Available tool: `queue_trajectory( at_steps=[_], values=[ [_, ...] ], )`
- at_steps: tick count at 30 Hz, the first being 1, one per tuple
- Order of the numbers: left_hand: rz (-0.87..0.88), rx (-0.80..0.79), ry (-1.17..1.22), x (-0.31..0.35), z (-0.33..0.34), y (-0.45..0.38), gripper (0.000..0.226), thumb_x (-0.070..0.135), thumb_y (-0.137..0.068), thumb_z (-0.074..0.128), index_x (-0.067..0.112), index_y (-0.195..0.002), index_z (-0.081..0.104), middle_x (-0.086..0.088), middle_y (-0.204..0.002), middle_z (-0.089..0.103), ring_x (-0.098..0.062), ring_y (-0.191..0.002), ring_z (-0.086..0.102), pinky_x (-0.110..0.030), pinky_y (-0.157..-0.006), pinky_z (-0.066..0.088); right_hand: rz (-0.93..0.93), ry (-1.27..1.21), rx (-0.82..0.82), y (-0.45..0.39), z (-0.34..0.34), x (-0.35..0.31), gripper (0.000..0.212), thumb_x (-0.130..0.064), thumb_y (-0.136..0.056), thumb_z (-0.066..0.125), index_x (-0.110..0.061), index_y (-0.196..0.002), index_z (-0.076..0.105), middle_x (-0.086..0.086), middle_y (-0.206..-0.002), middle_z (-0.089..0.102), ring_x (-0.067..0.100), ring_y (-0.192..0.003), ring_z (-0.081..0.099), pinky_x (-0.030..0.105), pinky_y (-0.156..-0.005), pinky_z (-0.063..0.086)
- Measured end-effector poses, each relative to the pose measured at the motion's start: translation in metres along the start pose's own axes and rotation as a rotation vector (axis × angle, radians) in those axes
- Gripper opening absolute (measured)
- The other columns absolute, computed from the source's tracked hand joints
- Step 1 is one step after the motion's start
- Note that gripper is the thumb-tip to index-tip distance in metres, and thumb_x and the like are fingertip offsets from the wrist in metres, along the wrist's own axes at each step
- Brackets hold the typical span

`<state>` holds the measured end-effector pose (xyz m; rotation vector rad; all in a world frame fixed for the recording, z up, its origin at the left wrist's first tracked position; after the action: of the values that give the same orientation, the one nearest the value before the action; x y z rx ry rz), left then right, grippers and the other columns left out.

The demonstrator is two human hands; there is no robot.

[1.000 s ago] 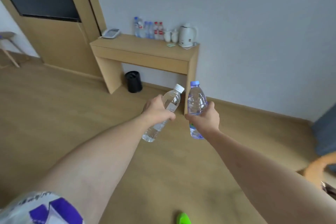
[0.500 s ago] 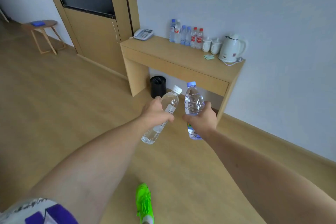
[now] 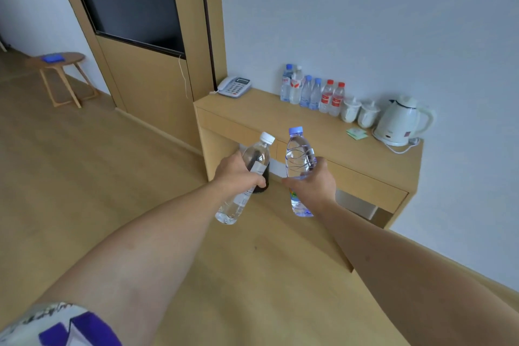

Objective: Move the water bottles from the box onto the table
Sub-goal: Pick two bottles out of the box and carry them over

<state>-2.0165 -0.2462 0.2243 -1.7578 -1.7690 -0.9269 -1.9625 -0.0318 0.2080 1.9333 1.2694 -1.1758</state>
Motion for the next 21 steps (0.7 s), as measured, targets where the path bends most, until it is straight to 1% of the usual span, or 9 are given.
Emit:
queue_trajectory(
  at_steps=[5, 9, 12, 14, 16, 19, 21],
  values=[
    [0.011, -0.013, -0.006, -0.01, -0.007, -0.088, 0.055, 0.038, -0.05, 0.087, 0.03, -0.084, 0.045, 0.012, -0.093, 0.056, -0.006, -0.082, 0.057, -0.028, -0.059, 0.045, 0.021, -0.01, -0.024, -0.081, 0.054, -0.007, 0.06, -0.037, -0.056, 0.082, -0.03, -0.101, 0.042, -0.015, -0.081, 0.063, 0.001, -0.071, 0.06, 0.022, -0.051, 0.038],
    [0.004, -0.002, -0.042, -0.012, -0.008, -0.176, 0.056, 0.038, -0.053, 0.088, 0.025, -0.089, 0.047, 0.009, -0.097, 0.056, -0.013, -0.087, 0.06, -0.031, -0.068, 0.052, 0.014, -0.014, -0.051, -0.165, 0.096, -0.011, 0.064, -0.04, -0.053, 0.079, -0.031, -0.103, 0.039, -0.014, -0.082, 0.064, 0.004, -0.073, 0.06, 0.024, -0.054, 0.04],
    [0.002, -0.01, -0.057, -0.005, -0.012, -0.248, 0.06, 0.035, -0.057, 0.089, 0.019, -0.101, 0.051, 0.006, -0.098, 0.058, -0.017, -0.09, 0.062, -0.034, -0.074, 0.055, 0.022, -0.015, -0.071, -0.237, 0.122, -0.017, 0.066, -0.041, -0.05, 0.078, -0.032, -0.102, 0.04, -0.012, -0.083, 0.065, 0.007, -0.073, 0.063, 0.027, -0.057, 0.046],
    [-0.002, -0.015, -0.072, 0.002, -0.017, -0.295, 0.065, 0.035, -0.058, 0.09, 0.018, -0.106, 0.049, 0.006, -0.1, 0.058, -0.019, -0.093, 0.061, -0.032, -0.072, 0.053, 0.041, -0.025, -0.082, -0.287, 0.136, -0.025, 0.063, -0.038, -0.049, 0.079, -0.032, -0.099, 0.041, -0.01, -0.085, 0.066, 0.01, -0.074, 0.064, 0.028, -0.058, 0.048],
    [-0.002, -0.004, -0.07, 0.011, -0.023, -0.339, 0.063, 0.034, -0.058, 0.09, 0.02, -0.104, 0.05, 0.009, -0.097, 0.055, -0.018, -0.092, 0.06, -0.029, -0.067, 0.05, 0.045, -0.042, -0.086, -0.332, 0.146, -0.033, 0.062, -0.037, -0.048, 0.08, -0.033, -0.096, 0.042, -0.007, -0.087, 0.066, 0.011, -0.075, 0.064, 0.03, -0.058, 0.048],
    [-0.011, 0.016, -0.017, 0.021, -0.032, -0.397, 0.065, 0.034, -0.055, 0.09, 0.021, -0.105, 0.05, 0.012, -0.094, 0.052, -0.016, -0.091, 0.059, -0.027, -0.062, 0.047, 0.023, -0.044, -0.089, -0.389, 0.158, -0.051, 0.065, -0.036, -0.049, 0.082, -0.033, -0.1, 0.042, -0.007, -0.089, 0.064, 0.009, -0.075, 0.063, 0.027, -0.054, 0.044],
    [-0.017, 0.009, -0.013, 0.023, -0.033, -0.433, 0.069, 0.036, -0.054, 0.091, 0.021, -0.107, 0.049, 0.013, -0.094, 0.051, -0.013, -0.089, 0.058, -0.027, -0.063, 0.048, 0.024, -0.046, -0.089, -0.422, 0.168, -0.059, 0.066, -0.034, -0.051, 0.084, -0.032, -0.102, 0.042, -0.006, -0.089, 0.063, 0.009, -0.074, 0.062, 0.025, -0.052, 0.041]
  ],
)
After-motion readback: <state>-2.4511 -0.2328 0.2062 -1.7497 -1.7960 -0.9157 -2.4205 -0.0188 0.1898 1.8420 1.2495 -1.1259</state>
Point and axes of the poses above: each hand's wrist, its own y-axis away from the middle knuckle, its own z-axis out of the palm, x = y × z, the point moved 6 cm from there along -y, towards the middle knuckle
